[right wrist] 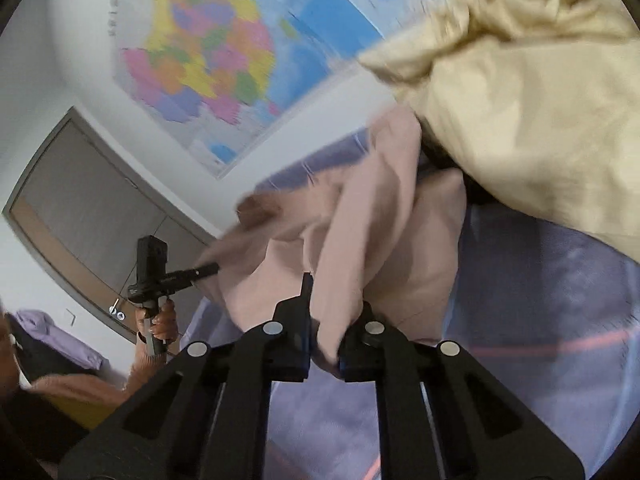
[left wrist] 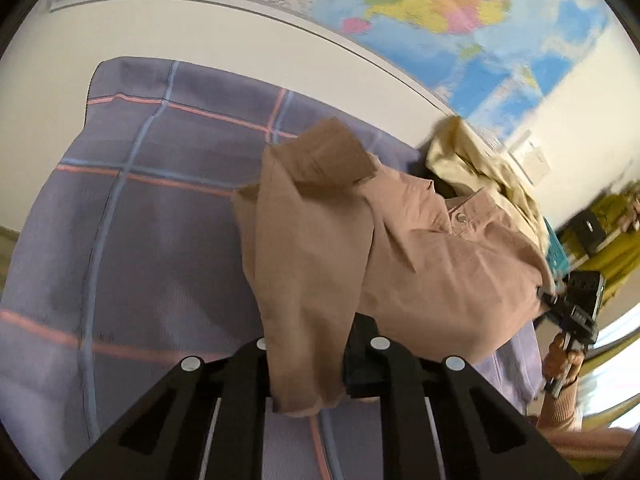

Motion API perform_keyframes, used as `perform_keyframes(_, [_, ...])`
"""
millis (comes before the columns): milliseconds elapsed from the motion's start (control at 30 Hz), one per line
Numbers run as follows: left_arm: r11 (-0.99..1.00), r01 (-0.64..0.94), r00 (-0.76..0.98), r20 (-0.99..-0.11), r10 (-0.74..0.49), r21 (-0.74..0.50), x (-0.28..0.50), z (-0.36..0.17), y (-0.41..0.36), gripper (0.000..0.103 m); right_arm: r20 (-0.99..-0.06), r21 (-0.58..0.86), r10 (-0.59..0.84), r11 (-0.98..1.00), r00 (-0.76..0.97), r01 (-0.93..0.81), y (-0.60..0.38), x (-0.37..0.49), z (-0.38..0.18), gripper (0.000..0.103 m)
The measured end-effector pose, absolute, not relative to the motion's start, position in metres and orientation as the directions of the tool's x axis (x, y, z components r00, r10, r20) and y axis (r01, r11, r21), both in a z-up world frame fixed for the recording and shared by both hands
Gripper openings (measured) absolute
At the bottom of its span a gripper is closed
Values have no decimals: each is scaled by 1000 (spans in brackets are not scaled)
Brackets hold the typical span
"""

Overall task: Fold large clothes
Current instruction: 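Grasp the jacket collar with the left gripper while the right gripper grasps the collar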

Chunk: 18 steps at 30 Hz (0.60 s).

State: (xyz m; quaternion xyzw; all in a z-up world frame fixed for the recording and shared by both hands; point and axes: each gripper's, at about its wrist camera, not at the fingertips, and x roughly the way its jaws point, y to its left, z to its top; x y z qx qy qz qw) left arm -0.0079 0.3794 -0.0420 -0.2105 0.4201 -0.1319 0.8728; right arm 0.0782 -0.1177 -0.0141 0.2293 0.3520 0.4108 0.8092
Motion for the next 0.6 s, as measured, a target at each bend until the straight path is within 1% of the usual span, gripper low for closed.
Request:
perform_keyframes(33, [871,60,602,-679,-421,-487,-13,-45,377,14,-377,667,825,557,421,-494,-125,68,-15,9])
perform_keyframes(67, [877,59,575,-702,-421,-478,-20,-54,373,23,-408,664,811,579,420,-472,-130,63,-23,9])
perform_keyframes(100, [890,54,554,-728,-404,-452,-20,-61,370,29,-486,635,766,641,422,-431,-131,61,-35,12])
perform_keyframes(133, [918,25,538,-769,-346,-395,-20,-71,369,40,-544,615,727,685,419,-390,-131,63,-45,13])
perform_keyframes(167, [940,-13,532,-798,-283,-342,-18,-76,370,45,-610,596,680,732,407,-331,-134,67,-60,23])
perform_keyframes(200, [946,-33,538,-803,-256,-323,-17,-78,372,50,-651,568,634,772,417,-287,-139,69,-67,46])
perform_keyframes(233, [946,-38,557,-793,-246,-321,-17,-76,374,51,-666,540,600,798,444,-267,-143,69,-67,55])
perform_keyframes(267, [957,-52,589,-783,-201,-284,-17,-68,374,58,-672,497,554,829,492,-255,-146,67,-61,61])
perform_keyframes(300, [966,-58,617,-769,-163,-251,-16,-58,373,64,-669,429,493,867,557,-253,-146,65,-46,63])
perform_keyframes(333, [974,-41,661,-737,-140,-222,-15,-45,369,71,-653,389,462,884,600,-258,-145,64,-33,64])
perform_keyframes(367, [979,-21,682,-719,-135,-204,-13,-36,364,75,-634,363,447,892,631,-268,-141,64,-21,66])
perform_keyframes(467, [993,53,711,-694,-111,-105,9,-18,340,76,-604,267,431,902,671,-339,-111,72,3,66])
perform_keyframes(533, [993,90,701,-703,-119,-78,32,-19,327,76,-616,205,447,886,648,-416,-79,87,7,65])
perform_keyframes(600, [993,98,679,-724,-118,-69,53,-23,323,76,-657,133,425,878,622,-460,-46,108,0,65])
